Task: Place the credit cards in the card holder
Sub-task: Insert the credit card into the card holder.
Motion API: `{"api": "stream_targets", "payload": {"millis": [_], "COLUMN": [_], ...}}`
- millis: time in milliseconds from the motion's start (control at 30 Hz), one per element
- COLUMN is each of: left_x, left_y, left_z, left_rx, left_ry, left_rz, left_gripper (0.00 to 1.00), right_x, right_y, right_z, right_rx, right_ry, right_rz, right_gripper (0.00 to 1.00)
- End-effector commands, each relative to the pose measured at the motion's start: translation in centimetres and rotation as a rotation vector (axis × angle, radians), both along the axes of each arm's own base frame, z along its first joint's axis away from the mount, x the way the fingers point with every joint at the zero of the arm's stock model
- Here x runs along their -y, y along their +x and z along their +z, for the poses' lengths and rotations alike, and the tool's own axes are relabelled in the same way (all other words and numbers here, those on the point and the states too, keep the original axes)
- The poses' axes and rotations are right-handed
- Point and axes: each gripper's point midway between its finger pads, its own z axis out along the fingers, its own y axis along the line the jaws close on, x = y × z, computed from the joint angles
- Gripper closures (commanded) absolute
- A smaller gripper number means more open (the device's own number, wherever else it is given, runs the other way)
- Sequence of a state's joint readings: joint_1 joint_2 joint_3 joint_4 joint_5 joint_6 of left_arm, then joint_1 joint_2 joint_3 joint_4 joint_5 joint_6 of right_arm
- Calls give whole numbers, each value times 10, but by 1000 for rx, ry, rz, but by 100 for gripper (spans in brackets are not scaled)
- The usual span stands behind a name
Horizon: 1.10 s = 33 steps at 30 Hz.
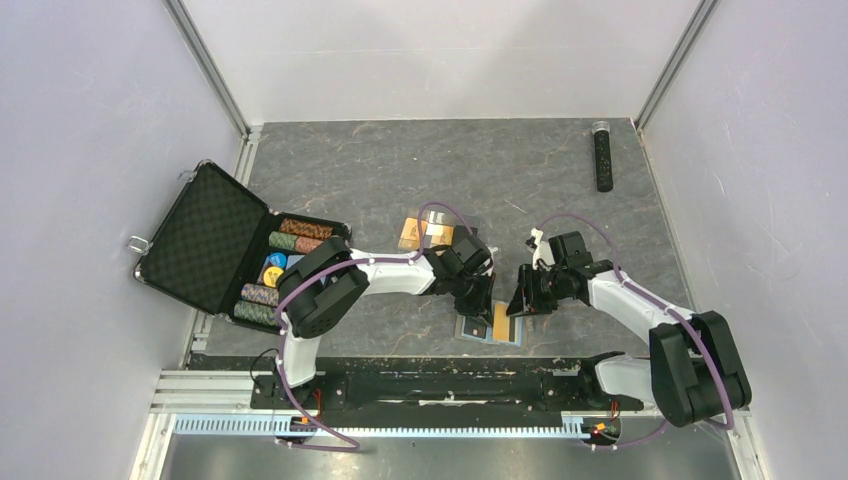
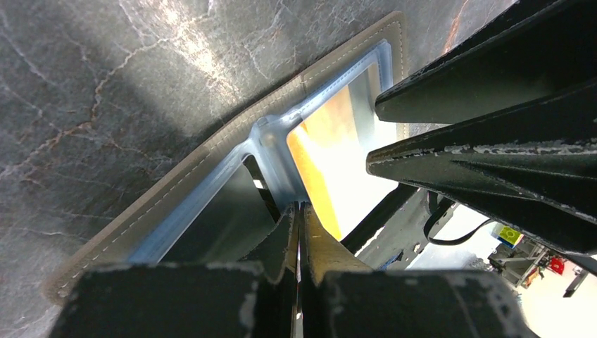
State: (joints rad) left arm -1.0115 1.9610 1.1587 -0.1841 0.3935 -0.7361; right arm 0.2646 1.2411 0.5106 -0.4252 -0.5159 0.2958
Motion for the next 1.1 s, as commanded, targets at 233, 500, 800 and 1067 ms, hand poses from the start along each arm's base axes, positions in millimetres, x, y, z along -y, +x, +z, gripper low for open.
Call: {"api": "stream_targets", "payload": {"millis": [233, 500, 800, 1067], "left_x": [4, 3, 5, 7], "left_y": [-1, -3, -3, -3], "left_z": [-8, -9, -10, -9], "left_rx": [2, 1, 3, 2], "left_ry": [24, 32, 34, 35], "left_rz": [4, -2, -8, -14], "left_gripper": [98, 98, 98, 98], "right_x": [20, 21, 31, 21], "right_y": [5, 3, 13, 5], "right_z": [-4, -10, -7, -12], "right_rx": [31, 20, 61, 33], "right_ry": [-131, -137, -202, -133], "right_rz": [-9, -7, -31, -16], "right_gripper": [65, 64, 62, 63]}}
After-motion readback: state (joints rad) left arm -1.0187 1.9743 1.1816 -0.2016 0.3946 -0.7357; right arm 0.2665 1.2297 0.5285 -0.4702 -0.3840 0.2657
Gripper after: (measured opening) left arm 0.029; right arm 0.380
